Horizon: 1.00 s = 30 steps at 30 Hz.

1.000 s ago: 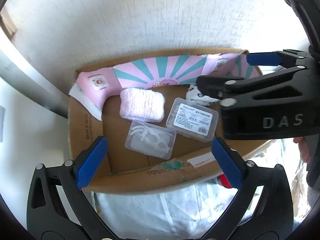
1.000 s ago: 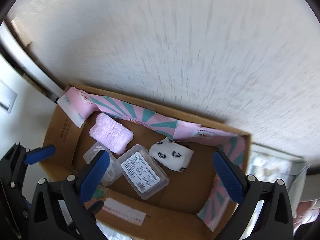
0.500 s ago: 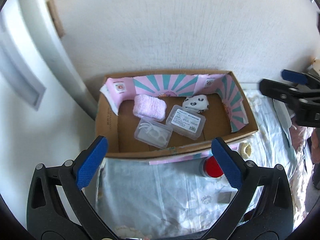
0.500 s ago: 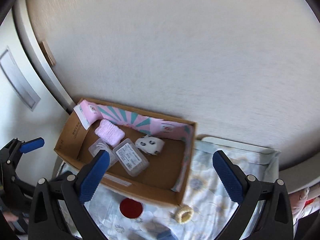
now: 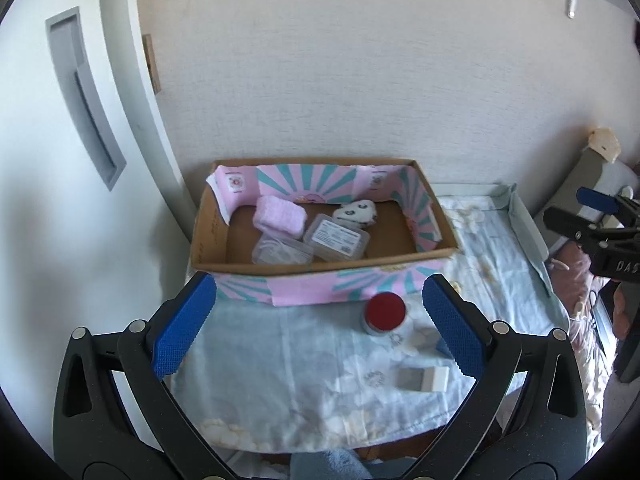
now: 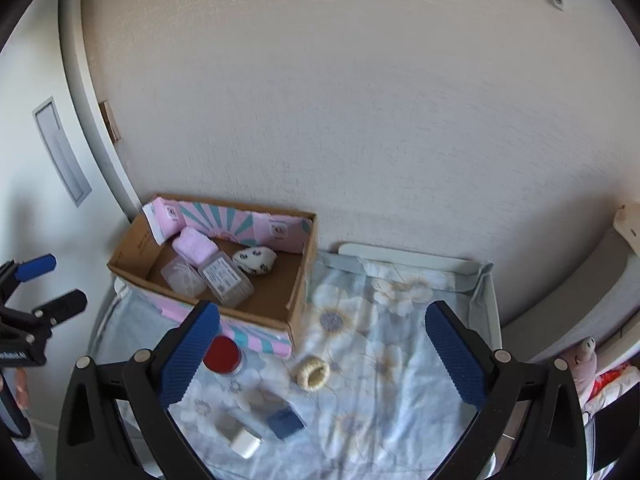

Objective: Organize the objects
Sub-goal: 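Withdraw both tools from the cardboard box back over the bed, then grasp the red-lidded jar with the left tool while the right tool grasps the blue cube box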

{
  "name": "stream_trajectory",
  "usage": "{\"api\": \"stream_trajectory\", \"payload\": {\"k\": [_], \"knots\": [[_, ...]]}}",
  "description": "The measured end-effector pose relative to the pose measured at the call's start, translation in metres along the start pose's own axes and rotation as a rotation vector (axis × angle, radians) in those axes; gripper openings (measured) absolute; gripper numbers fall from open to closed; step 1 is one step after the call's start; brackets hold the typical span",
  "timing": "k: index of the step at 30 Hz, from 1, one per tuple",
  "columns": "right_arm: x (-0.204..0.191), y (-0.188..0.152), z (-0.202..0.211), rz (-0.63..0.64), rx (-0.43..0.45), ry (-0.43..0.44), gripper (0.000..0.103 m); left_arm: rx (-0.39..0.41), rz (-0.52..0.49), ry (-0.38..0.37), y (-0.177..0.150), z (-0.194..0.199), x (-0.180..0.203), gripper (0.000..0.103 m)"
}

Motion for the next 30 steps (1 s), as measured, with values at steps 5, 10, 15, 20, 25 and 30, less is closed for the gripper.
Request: {"api": "stream_trajectory", "payload": {"k": [5, 10, 15, 20, 25, 30], "knots": [[0.003, -0.031, 0.011, 0.043, 0.032, -0.057, 0.103, 0.014, 0.011, -0.018, -0.022, 0.006, 0.013, 0.103], [0.006, -0.062, 0.013, 0.037, 0.043, -0.030, 0.103, 0.012, 0.001, -0.021, -0.041, 0.003, 0.025, 0.103], [0.018, -0.089, 0.010, -0.023, 0.041, 0.039, 0.103, 0.001, 0.004, -0.024, -0.060, -0.008, 0.032, 0.103], [0.026, -0.111, -0.004, -0.039, 0.056, 0.046, 0.103, -0.022, 0.003, -0.029, -0.081, -0.025, 0.037, 0.103], [0.029, -0.133, -0.025, -0.024, 0.060, 0.048, 0.103, -0.068, -0.010, -0.046, -0.104, -0.056, 0.042, 0.103], [0.024, -0.157, -0.054, 0.012, 0.024, 0.066, 0.103, -0.112, -0.013, -0.079, -0.118, -0.093, 0.046, 0.103]]}}
Point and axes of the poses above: each gripper's, at about its wrist camera, not at the fingertips, and z roughly against the way its jaws point, x to its right, y to its top, the point moved 3 cm from there along -z, roughly the way its jaws point, and after that the axes turned 10 degrees about -y, right-handed, at the moved point
